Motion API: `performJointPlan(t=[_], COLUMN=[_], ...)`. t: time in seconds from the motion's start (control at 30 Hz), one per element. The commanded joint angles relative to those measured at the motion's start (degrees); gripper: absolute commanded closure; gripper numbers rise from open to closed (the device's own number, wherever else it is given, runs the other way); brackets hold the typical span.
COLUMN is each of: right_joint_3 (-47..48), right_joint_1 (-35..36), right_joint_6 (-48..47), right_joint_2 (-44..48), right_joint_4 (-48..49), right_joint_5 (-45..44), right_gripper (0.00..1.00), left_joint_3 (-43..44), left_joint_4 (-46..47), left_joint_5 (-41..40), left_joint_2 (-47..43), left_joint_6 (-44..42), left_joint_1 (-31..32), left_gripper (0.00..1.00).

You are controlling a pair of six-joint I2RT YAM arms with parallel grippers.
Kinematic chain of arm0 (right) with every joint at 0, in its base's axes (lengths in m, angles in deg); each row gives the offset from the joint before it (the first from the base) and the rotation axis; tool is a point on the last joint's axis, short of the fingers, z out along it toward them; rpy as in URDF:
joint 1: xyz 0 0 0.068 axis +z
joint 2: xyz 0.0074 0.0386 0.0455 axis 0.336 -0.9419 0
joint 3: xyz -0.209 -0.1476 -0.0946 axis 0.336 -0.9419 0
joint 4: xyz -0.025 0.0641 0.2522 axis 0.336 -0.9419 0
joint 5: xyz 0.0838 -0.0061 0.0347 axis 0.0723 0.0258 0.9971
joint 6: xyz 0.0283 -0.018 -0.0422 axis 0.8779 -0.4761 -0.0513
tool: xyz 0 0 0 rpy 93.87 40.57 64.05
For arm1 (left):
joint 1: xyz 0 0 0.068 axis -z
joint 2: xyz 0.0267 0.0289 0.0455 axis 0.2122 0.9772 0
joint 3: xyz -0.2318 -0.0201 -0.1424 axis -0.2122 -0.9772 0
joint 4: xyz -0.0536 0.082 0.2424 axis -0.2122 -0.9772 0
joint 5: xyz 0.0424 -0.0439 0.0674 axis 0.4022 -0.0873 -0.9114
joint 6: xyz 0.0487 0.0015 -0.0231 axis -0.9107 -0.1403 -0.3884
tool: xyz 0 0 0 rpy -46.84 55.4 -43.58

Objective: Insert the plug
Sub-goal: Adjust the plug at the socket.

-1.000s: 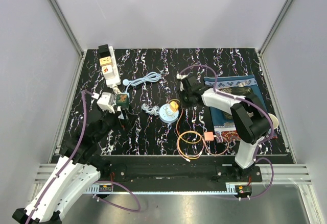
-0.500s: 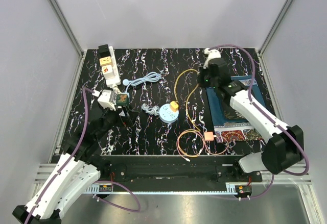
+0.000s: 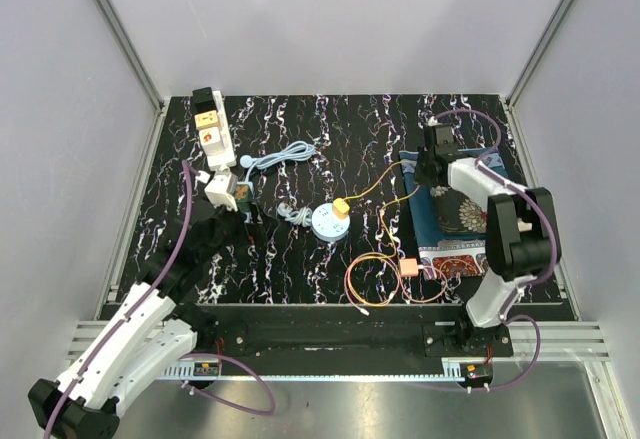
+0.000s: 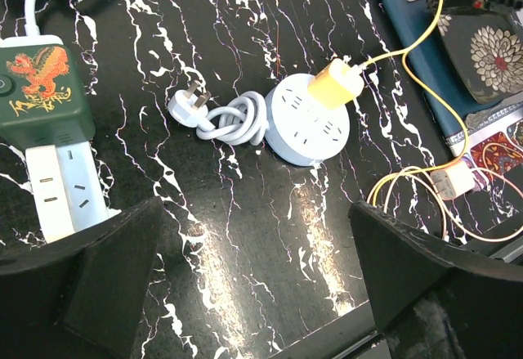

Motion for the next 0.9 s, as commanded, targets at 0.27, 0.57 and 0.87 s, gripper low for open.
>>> performJointPlan(t=[0.27,0.57,0.87], right_joint_3=[28.0,41.1,24.0], right_joint_1=[-0.2,-0.2,-0.2], right_joint_6=[-8.1,-14.1,-5.3], right_joint_2=[-18.2,-25.0,-8.1], right_joint_4=[5.8,5.2,-2.5], right_joint_5=[0.6,1.2,8.4], right_gripper=[0.98,0.79,0.28], left_joint_3=[5.3,6.3,5.3], left_joint_4=[4.0,3.8,6.1], left_joint_5=[0.7,-1.4,0.6], left_joint_2=[7.4,9.3,10.4], left_joint_6=[-3.4,-6.1,-6.9], left_joint_1=[0.4,0.5,0.4], left_gripper=[0.01,0.01,0.01])
